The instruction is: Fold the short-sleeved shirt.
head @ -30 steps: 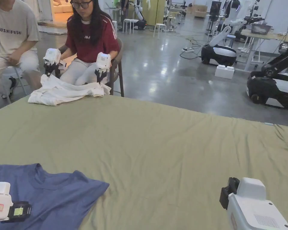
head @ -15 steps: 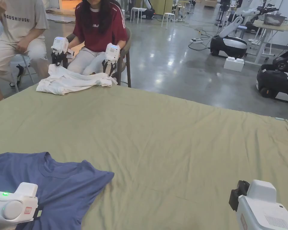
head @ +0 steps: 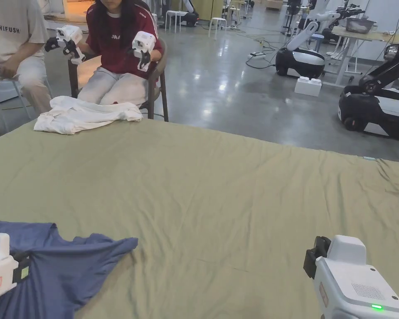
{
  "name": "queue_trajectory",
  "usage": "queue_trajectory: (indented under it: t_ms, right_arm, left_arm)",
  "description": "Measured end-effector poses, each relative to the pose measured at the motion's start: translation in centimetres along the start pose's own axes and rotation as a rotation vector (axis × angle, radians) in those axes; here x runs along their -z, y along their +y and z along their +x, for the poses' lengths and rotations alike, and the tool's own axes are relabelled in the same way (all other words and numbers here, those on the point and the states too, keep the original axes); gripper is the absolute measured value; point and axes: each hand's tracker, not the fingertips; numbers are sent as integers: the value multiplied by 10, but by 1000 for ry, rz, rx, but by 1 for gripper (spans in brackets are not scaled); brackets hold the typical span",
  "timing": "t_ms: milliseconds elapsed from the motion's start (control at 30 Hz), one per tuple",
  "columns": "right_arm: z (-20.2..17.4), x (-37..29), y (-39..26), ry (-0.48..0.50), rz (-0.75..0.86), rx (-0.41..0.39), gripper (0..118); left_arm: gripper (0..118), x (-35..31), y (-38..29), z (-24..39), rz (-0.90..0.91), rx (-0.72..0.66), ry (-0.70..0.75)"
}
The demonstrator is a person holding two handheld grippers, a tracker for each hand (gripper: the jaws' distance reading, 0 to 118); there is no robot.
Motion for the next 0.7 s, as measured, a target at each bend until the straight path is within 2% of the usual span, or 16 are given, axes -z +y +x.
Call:
queue_trajectory:
  t_ms: [100,300,467,700]
  right_arm:
    - [0,-3,3,4,12,5,4]
    - [6,-10,11,4,43,5,4]
    - [16,-17,15,-5,59,20,4]
    - [41,-29,15,-38,81,46,4]
  left_arm:
    - [0,-29,29,11,79,-24,-10]
    - [0,-78,98,59,229,33,-89]
    - [0,-105,141,116,324,92,-230]
    - [0,-118,171,232,363,200,-448]
